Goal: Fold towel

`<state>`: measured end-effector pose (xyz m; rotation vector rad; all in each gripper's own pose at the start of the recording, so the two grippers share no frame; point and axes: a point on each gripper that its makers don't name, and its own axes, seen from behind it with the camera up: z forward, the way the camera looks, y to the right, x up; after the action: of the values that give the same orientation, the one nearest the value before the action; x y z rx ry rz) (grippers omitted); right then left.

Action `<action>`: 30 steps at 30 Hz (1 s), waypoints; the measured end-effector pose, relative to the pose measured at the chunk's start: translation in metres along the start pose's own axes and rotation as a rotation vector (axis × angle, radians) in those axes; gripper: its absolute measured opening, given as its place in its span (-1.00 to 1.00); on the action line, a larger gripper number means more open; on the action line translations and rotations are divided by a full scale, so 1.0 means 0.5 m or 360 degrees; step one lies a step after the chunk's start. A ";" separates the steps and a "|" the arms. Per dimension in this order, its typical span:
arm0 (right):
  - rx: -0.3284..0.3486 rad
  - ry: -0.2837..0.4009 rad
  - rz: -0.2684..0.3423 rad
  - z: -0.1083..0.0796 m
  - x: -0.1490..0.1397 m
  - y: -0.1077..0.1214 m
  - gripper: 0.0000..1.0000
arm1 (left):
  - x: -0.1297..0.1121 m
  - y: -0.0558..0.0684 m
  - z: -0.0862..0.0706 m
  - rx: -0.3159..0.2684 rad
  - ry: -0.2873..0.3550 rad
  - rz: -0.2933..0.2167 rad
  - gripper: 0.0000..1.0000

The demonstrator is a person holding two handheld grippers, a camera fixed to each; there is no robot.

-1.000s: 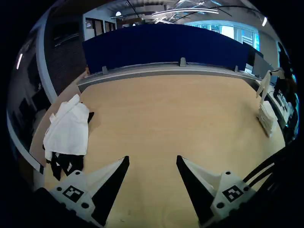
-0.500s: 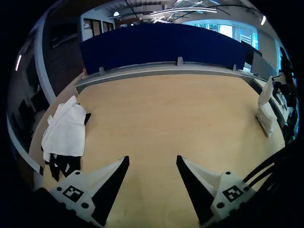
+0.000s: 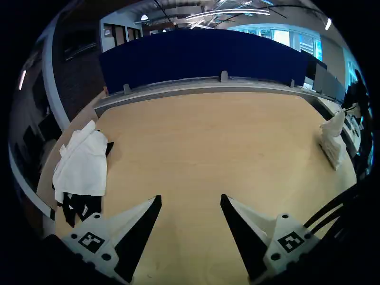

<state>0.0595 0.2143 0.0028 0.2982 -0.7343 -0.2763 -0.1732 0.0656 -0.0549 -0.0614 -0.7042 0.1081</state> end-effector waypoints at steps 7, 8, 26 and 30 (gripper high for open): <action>-0.0051 -0.0073 0.0058 -0.006 -0.071 0.016 -0.92 | 0.001 0.000 -0.007 -0.0001 0.0006 0.0015 0.84; -0.0058 -0.0088 0.0064 -0.007 -0.083 0.018 -0.92 | 0.002 0.000 -0.008 -0.0001 0.0008 0.0016 0.84; -0.0172 -0.0283 0.0247 -0.001 -0.254 0.030 -0.92 | -0.001 -0.009 -0.019 0.0013 0.0015 0.0019 0.84; -0.0184 -0.0298 0.0293 0.006 -0.279 0.025 -0.92 | -0.005 -0.013 -0.021 0.0020 0.0014 0.0025 0.84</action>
<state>-0.0398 0.2738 -0.0762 0.0942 -0.9206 -0.1723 -0.1676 0.0589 -0.0639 -0.0554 -0.6943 0.1269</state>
